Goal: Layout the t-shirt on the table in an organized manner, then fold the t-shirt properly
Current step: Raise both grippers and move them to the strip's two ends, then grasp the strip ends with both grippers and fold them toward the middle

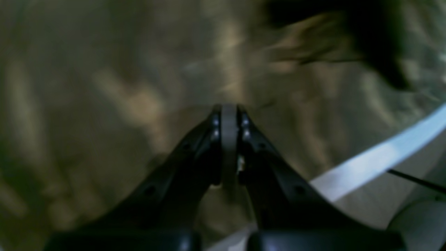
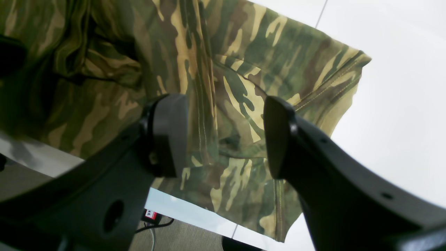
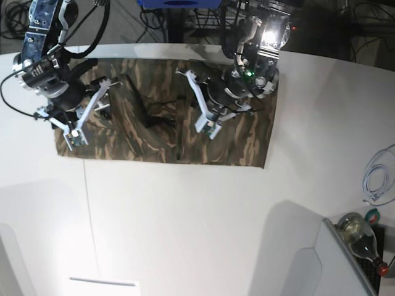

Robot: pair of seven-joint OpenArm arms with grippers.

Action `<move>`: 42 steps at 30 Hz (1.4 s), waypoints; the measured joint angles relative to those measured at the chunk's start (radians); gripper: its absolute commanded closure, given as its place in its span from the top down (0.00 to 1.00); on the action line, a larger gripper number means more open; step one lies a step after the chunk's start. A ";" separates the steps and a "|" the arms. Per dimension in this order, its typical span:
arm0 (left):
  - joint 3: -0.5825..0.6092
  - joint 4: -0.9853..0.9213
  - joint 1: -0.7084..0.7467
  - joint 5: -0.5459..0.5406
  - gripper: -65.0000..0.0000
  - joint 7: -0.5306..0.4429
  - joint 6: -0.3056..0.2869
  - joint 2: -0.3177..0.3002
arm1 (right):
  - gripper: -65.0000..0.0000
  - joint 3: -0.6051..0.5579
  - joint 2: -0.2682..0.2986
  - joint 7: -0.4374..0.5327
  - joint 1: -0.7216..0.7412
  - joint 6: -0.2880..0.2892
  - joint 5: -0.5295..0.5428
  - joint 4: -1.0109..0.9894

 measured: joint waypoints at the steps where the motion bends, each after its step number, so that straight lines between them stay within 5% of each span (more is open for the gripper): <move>1: 0.022 -0.013 -0.001 0.001 0.00 0.000 0.000 -0.003 | 0.50 0.000 0.000 0.000 0.000 0.000 0.000 0.000; 5: 0.030 -0.037 -0.001 0.003 0.00 0.012 0.000 -0.005 | 0.50 0.000 0.003 0.000 0.000 0.000 0.000 0.000; 9: -0.125 0.120 0.018 -0.016 0.00 0.002 -0.005 -0.002 | 0.53 0.115 -0.009 0.004 0.020 0.004 0.014 0.000; 14: -0.460 0.171 0.043 0.008 0.00 0.002 -0.008 -0.101 | 0.82 0.283 0.004 0.001 0.106 0.032 0.064 -0.050; 15: -0.505 0.140 0.043 0.008 0.00 0.002 -0.056 -0.125 | 0.84 0.314 0.006 0.001 0.129 0.091 0.131 -0.093; 18: -0.629 0.023 0.037 0.018 0.00 -0.121 -0.204 -0.183 | 0.82 0.418 0.034 -0.010 0.201 0.109 0.290 -0.256; 23: -0.711 -0.219 0.042 0.007 0.00 -0.369 -0.391 -0.219 | 0.82 0.557 0.115 -0.103 0.283 0.092 0.294 -0.499; 30: -0.711 -0.351 0.010 0.002 0.00 -0.414 -0.405 -0.215 | 0.82 0.585 0.180 -0.099 0.330 0.091 0.304 -0.731; 35: -0.676 -0.363 -0.027 0.000 0.00 -0.425 -0.404 -0.178 | 0.82 0.581 0.156 -0.144 0.322 0.098 0.337 -0.747; 42: -0.504 -0.363 -0.063 -0.009 0.00 -0.428 -0.406 -0.161 | 0.82 0.429 0.124 -0.166 0.266 0.098 0.339 -0.661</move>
